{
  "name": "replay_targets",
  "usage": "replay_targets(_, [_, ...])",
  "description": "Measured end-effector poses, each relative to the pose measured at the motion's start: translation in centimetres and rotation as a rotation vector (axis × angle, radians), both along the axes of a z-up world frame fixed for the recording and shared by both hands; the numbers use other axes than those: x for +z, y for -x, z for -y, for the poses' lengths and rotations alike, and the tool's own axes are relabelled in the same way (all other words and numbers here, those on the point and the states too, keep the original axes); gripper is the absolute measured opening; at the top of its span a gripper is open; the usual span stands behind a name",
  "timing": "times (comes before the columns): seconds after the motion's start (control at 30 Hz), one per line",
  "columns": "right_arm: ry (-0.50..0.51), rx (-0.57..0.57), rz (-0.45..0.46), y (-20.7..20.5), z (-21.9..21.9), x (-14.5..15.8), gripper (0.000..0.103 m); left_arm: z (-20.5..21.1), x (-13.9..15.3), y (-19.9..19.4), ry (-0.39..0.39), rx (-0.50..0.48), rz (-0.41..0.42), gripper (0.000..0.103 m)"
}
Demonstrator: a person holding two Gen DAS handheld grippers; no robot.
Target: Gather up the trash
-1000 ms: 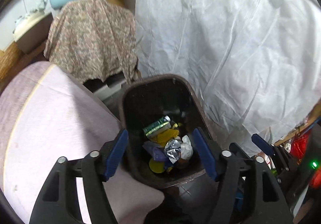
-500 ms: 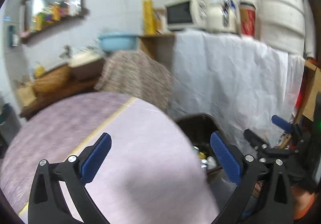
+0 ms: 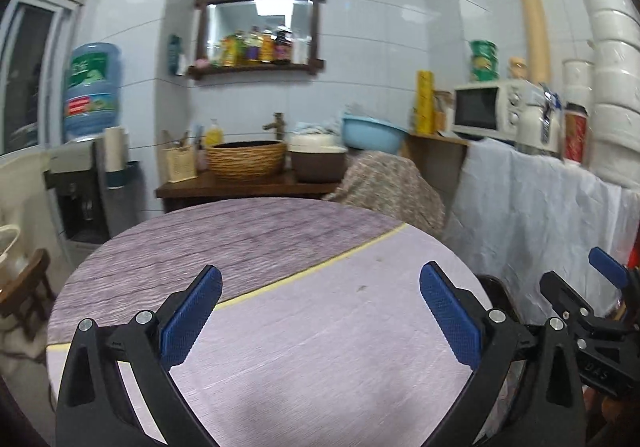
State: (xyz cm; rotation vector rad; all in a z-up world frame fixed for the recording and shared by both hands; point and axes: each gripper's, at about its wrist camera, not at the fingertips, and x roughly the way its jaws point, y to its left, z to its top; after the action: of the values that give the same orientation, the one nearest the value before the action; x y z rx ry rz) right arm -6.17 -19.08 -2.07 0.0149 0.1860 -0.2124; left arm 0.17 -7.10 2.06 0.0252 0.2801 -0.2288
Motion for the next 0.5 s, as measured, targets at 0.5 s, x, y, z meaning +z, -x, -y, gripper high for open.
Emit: replay_targets(0.5, [-0.021, 0.085, 0.041, 3.0, -3.8, 2.3, 0.097, -3.2, 0.9, 4.2, 0.043, 0.110, 0.059, 0.098])
